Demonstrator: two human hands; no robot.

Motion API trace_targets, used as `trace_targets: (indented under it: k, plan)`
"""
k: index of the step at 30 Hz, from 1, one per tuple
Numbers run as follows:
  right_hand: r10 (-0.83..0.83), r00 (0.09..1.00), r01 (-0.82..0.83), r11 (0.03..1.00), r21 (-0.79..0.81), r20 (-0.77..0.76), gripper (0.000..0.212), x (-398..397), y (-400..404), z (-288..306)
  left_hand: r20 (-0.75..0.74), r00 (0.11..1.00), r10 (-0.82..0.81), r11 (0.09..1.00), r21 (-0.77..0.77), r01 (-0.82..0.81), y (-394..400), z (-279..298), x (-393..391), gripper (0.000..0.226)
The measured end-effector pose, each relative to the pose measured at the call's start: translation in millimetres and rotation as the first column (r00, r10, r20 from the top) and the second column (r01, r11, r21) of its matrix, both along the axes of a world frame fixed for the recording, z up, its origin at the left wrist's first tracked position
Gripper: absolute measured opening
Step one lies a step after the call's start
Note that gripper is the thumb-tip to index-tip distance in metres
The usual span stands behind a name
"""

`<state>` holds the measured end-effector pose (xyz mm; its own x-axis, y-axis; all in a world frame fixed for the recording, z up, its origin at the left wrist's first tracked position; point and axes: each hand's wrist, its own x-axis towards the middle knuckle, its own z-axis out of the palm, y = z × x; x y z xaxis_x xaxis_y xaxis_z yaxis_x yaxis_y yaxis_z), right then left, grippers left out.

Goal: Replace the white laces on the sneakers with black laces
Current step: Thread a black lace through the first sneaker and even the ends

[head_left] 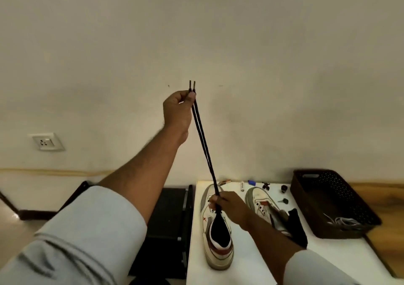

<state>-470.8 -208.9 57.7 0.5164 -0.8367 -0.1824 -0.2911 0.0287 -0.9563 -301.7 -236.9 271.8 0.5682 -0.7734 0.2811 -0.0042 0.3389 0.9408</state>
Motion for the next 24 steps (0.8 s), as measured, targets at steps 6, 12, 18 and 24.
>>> trace_targets:
  k: [6, 12, 18, 24]
  plan:
    - [-0.127, 0.98, 0.093, 0.973, 0.213, 0.152, 0.02, -4, -26, -4, 0.352, 0.918, -0.183, 0.918, 0.396, 0.031, 14, -159, 9, 0.046]
    - [-0.123, 0.977, 0.093, 0.98, 0.174, 0.173, 0.022, -3, -29, -19, 0.304, 0.856, -0.417, 0.883, 0.36, 0.302, 49, -250, -32, 0.068]
    - [-0.233, 0.958, 0.192, 0.955, 0.227, 0.167, 0.012, -3, -28, -31, 0.444, 0.843, -0.304, 0.943, 0.269, 0.198, 49, -265, -39, 0.049]
    - [-0.275, 0.946, 0.253, 0.957, 0.141, 0.172, 0.012, -7, -43, -31, 0.437, 0.89, -0.13, 0.986, 0.15, 0.071, 38, -281, -51, 0.03]
